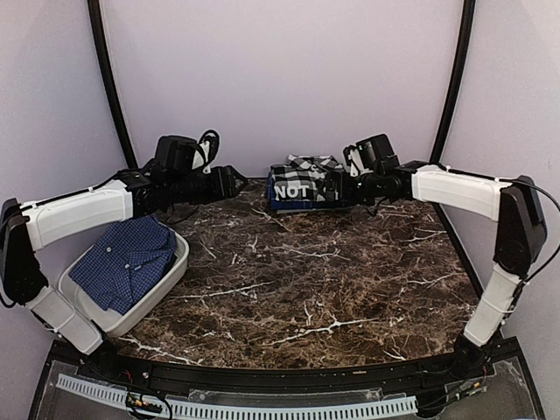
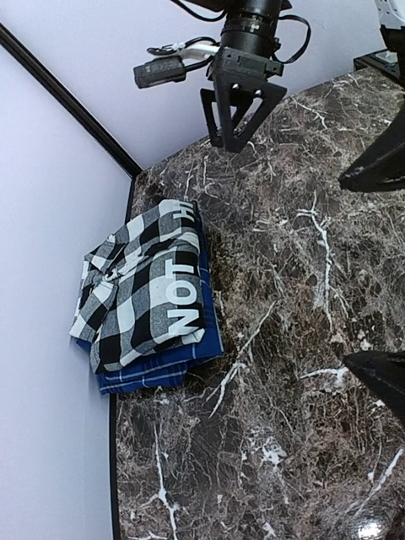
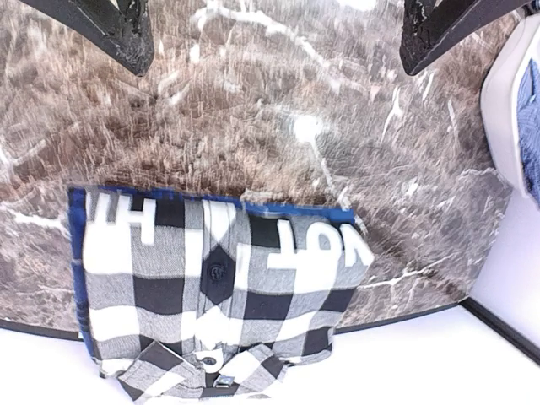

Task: Fold and stack the long sleeve shirts
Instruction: Reset both arms

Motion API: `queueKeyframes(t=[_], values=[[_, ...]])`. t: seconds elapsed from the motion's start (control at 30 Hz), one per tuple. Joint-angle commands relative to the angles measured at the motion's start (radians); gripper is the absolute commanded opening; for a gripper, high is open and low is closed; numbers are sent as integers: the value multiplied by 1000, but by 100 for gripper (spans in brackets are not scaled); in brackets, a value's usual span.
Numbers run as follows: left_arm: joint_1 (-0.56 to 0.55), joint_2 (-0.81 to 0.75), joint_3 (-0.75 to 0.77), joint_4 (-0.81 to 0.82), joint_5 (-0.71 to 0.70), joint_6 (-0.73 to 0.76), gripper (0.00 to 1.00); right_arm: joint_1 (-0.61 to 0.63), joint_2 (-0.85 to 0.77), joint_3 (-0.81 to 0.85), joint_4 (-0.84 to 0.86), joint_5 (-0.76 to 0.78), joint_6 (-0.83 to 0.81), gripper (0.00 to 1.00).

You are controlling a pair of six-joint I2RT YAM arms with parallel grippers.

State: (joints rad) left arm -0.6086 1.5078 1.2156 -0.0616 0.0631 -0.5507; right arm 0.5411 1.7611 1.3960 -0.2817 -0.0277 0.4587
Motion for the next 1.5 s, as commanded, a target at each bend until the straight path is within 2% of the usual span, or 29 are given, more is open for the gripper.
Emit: queueKeyframes(t=[0.0,0.13,0.17,0.23,0.4,0.63,1.17,1.47], values=[[7,-66,-37,37,42,70,70,13,-147,-125,80,44,13,98],[7,-93,-56,38,44,82,81,17,-298,-233,105,84,16,99],[7,-101,-63,39,46,85,89,18,-347,-259,113,96,15,99],[7,-115,-75,42,42,84,92,19,-426,-311,136,116,11,99],[7,-143,-91,39,21,85,94,19,-590,-414,187,149,-9,99],[7,-196,-124,39,-7,94,94,19,-713,-462,171,204,-23,99],[7,-296,-220,59,-46,104,98,19,-711,-393,120,273,21,99],[7,-302,-228,59,-52,103,98,19,-702,-380,112,246,32,99]])
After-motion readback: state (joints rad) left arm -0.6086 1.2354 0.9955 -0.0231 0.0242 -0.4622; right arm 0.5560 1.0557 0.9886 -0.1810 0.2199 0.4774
